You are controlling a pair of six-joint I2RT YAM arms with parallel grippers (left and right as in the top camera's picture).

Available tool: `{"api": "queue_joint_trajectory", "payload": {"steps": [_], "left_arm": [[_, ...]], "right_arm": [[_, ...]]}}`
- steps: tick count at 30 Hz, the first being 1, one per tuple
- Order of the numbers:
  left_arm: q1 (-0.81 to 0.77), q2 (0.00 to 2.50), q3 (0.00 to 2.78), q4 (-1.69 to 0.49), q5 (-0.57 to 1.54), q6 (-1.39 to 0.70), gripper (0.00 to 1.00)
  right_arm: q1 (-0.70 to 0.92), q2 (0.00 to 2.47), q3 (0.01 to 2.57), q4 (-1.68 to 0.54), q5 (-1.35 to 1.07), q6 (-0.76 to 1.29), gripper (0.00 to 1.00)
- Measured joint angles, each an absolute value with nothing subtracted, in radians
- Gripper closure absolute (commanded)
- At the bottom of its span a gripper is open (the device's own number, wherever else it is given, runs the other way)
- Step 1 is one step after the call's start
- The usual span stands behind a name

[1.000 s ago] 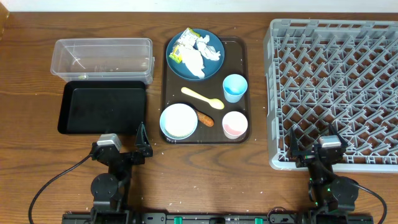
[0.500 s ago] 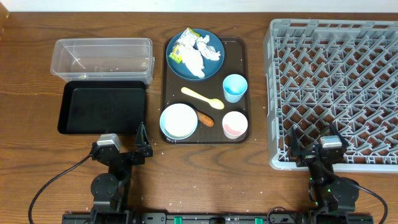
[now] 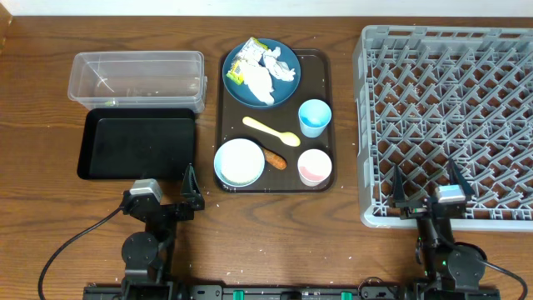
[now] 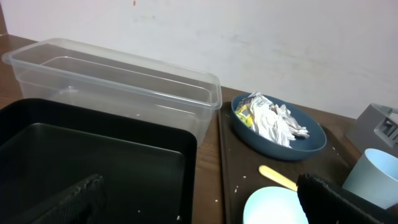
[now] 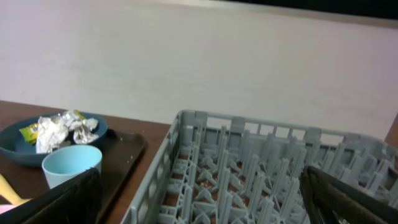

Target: Sort waste into correct bins and load items into the dishwasher rack

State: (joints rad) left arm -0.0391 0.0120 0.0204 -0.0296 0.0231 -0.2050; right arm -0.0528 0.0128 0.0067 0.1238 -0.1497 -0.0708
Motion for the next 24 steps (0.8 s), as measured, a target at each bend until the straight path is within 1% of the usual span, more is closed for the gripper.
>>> {"api": "queue_joint_trajectory", "payload": {"steps": [6, 11, 14, 19, 24], "left_arm": [[-0.039, 0.012, 0.019, 0.006, 0.023, -0.205, 0.0], [-0.039, 0.015, 0.039, 0.035, 0.023, -0.195, 0.0], [-0.039, 0.047, 0.108, 0.035, 0.023, -0.179, 0.0], [-0.039, 0.197, 0.302, 0.023, 0.023, -0.167, 0.0], [-0.039, 0.476, 0.559, -0.096, 0.023, -0.151, 0.0]], "right_arm": [[-0.053, 0.013, 0.007, 0.217, -0.223, -0.071, 0.01], [-0.053, 0.015, 0.025, 0.221, -0.259, -0.071, 0.01], [-0.053, 0.038, 0.083, 0.2, -0.27, -0.071, 0.01], [-0.053, 0.162, 0.275, 0.078, -0.288, -0.072, 0.01], [-0.053, 0.378, 0.517, -0.081, -0.324, -0.074, 0.01]]}}
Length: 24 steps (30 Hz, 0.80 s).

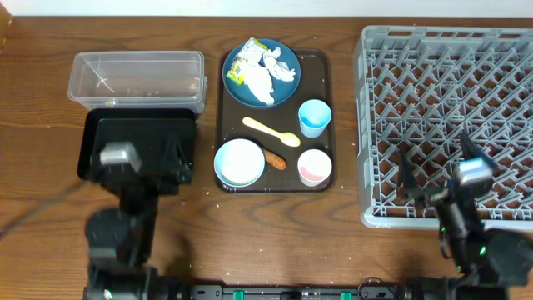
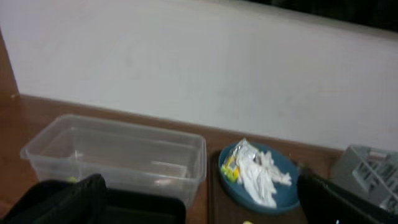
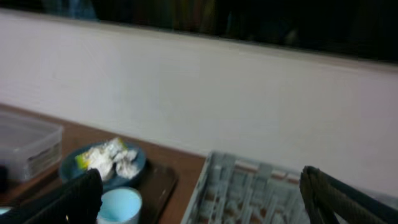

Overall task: Sort waste into correct bins and load items into the dishwasher rack
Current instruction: 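Reach the left gripper to the blue plate and grasp the white tissue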

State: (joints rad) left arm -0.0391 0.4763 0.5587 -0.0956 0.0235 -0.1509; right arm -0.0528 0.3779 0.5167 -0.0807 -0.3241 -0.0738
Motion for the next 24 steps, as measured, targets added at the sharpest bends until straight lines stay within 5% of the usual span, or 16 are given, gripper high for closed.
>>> {"api": "queue_joint_trajectory", "payload": {"steps": [8, 16, 24], "left_arm": [[-0.08, 1.039, 1.116, -0.455, 0.087, -0.103, 0.0], [-0.196, 1.667, 1.952, -1.076, 0.102, -0.058, 0.02], [-0.265, 2.0, 2.2, -1.131, 0.106, -0.037, 0.02]], "right_arm": [[-0.053, 0.751, 0.934, -0.442, -0.418, -0.079, 0.01], [-0.053, 0.986, 1.154, -0.661, -0.483, -0.081, 0.01], [-0.053, 1.039, 1.158, -0.701, -0.537, -0.081, 0.01]]}}
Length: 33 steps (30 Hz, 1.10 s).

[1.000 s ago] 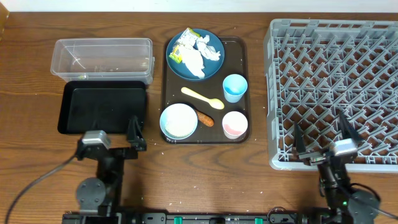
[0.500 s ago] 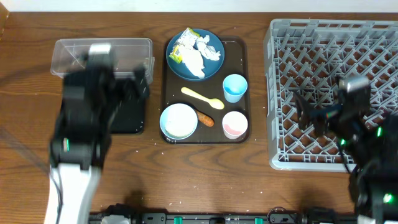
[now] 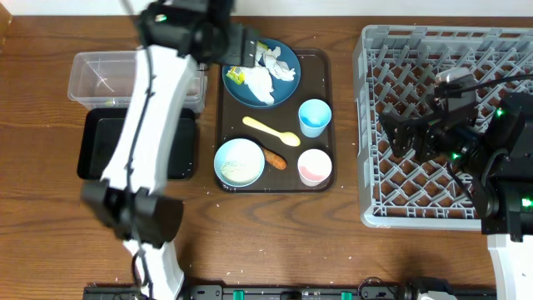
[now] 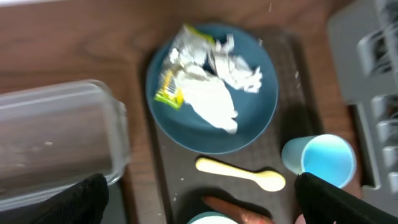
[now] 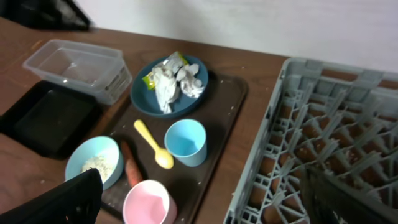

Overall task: Sort waste into correct bins and load items into the dishwasher rack
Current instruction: 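Reach the left gripper to the blue plate and grasp the white tissue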

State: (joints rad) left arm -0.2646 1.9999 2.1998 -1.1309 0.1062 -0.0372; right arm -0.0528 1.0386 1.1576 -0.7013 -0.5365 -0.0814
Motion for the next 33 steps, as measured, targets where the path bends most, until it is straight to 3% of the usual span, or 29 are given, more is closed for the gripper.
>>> {"api": "queue_joint_trajectory", "payload": {"steps": [15, 33], "left_arm": [[-0.294, 2.281, 2.204, -0.728, 0.097, 0.031, 0.02], [-0.309, 2.489, 2.204, -0.683, 0.049, 0.035, 0.02]], "right_arm": [[-0.053, 1.039, 1.16, -0.795, -0.549, -0.081, 0.01], [-0.053, 1.039, 1.16, -0.812, -0.523, -0.081, 0.01]]}}
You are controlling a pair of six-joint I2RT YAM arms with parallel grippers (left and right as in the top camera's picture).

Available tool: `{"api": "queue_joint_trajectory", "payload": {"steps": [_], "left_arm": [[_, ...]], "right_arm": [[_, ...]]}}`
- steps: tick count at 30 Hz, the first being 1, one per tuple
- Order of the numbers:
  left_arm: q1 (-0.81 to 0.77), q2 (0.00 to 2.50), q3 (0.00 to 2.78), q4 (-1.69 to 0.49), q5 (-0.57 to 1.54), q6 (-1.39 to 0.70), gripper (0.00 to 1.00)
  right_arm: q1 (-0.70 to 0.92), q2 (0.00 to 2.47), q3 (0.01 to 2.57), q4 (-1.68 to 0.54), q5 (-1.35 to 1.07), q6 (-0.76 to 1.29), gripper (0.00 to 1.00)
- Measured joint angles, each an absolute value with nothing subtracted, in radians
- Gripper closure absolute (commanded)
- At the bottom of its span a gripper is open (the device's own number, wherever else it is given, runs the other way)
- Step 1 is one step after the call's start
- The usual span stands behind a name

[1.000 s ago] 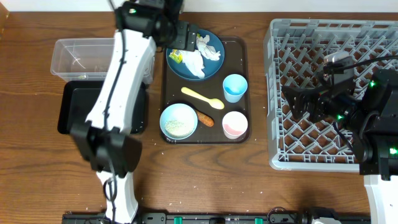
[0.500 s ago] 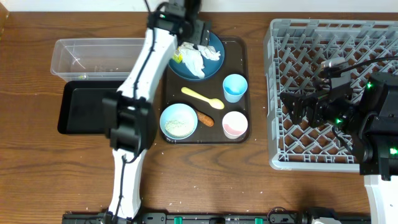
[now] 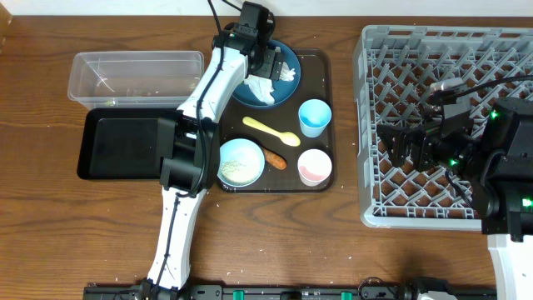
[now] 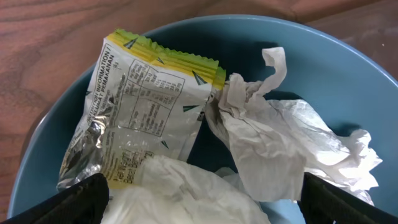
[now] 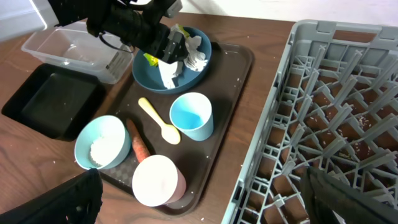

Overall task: Sort waste into correct bins and load items into the dishwasher rack
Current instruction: 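Reach the left gripper to the blue plate and grasp the white tissue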

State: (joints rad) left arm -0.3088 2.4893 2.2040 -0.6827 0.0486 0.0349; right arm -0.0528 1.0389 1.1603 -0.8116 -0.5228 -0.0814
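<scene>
A dark blue plate [image 3: 289,82] at the back of the brown tray [image 3: 323,71] holds a green-and-silver wrapper [image 4: 143,112] and crumpled white tissue [image 4: 280,149]. My left gripper [image 3: 260,60] hangs open just above this waste, its fingers either side of it, holding nothing. Also on the tray are a yellow spoon [image 3: 271,131], a blue cup [image 3: 315,117], a pink cup [image 3: 315,167], a pale bowl [image 3: 240,162] and an orange food piece [image 3: 276,158]. My right gripper [image 3: 410,146] is open over the left part of the grey rack [image 3: 466,50].
A clear plastic bin [image 3: 137,77] stands at the back left, and a black bin [image 3: 137,146] sits in front of it. The left arm [image 3: 204,100] stretches over the gap between the bins and the tray.
My left gripper was above the plate with the spoon and blue cup also in its view; now it sits low and close over the wrapper and tissue. The right gripper has barely moved.
Both grippers rested open at the table's front edge. Then both were lifted. After that the left was over the blue plate at the back and the right over the rack. Now the left is down at the plate's waste, with nothing taken.
</scene>
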Motion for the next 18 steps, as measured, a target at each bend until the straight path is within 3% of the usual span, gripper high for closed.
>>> {"api": "queue_joint_trajectory", "payload": {"steps": [10, 15, 18], "left_arm": [[-0.308, 2.548, 2.205, -0.693, 0.046, 0.035, 0.03], [-0.309, 2.548, 2.205, -0.693, 0.047, 0.034, 0.6], [-0.31, 2.548, 2.205, -0.694, 0.047, 0.035, 0.85]], "right_arm": [[-0.053, 1.039, 1.16, -0.812, -0.523, -0.081, 0.01], [-0.053, 1.039, 1.16, -0.813, -0.523, -0.081, 0.01], [-0.053, 1.039, 1.16, -0.815, -0.523, -0.081, 0.01]]}}
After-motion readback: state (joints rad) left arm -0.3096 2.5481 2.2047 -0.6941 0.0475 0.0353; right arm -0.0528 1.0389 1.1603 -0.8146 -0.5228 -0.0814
